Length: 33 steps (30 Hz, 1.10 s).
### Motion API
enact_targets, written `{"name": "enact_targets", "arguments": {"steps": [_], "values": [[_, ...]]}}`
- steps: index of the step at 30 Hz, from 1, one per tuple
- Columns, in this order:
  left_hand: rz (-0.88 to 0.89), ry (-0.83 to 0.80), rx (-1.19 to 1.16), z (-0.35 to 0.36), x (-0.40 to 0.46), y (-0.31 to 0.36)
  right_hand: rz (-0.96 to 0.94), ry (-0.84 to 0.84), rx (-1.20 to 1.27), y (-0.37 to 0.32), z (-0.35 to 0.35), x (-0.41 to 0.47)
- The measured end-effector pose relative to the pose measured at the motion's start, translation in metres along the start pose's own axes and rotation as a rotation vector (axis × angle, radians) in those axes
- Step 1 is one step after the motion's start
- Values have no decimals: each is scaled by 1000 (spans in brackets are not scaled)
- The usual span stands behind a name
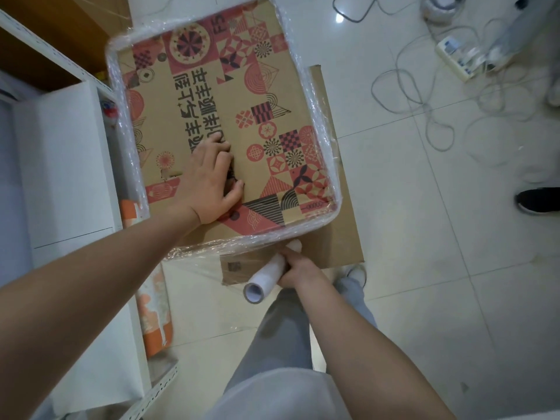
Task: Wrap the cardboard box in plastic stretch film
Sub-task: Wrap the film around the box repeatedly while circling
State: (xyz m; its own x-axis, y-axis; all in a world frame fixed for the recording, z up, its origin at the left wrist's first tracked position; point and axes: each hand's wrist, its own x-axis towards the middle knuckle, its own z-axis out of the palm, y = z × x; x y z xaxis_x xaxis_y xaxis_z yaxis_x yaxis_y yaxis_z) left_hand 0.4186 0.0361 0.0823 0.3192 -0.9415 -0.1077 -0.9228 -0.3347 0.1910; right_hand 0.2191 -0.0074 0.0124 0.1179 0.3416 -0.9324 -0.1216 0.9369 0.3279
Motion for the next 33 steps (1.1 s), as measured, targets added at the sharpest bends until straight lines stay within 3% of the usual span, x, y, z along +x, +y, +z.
{"name": "enact_targets", "arguments": {"steps": [6, 13, 17, 23, 28, 33], "values": [[13, 26, 30, 0, 2, 2, -44, 30, -33, -24, -16, -8], [30, 33, 106, -1, 1, 1, -69, 1, -324, -33, -4, -23], [69, 42, 187, -4, 2, 3, -64, 98, -304, -51, -23, -29], [48, 40, 343, -11, -1, 15, -68, 104, -231, -53, -26, -18], [-134, -12, 285, -20, 3, 36, -68, 38, -361, -46, -26, -21], [-563, 70, 188, -14, 28, 79, -124, 68, -299, -62, -49, -12]]}}
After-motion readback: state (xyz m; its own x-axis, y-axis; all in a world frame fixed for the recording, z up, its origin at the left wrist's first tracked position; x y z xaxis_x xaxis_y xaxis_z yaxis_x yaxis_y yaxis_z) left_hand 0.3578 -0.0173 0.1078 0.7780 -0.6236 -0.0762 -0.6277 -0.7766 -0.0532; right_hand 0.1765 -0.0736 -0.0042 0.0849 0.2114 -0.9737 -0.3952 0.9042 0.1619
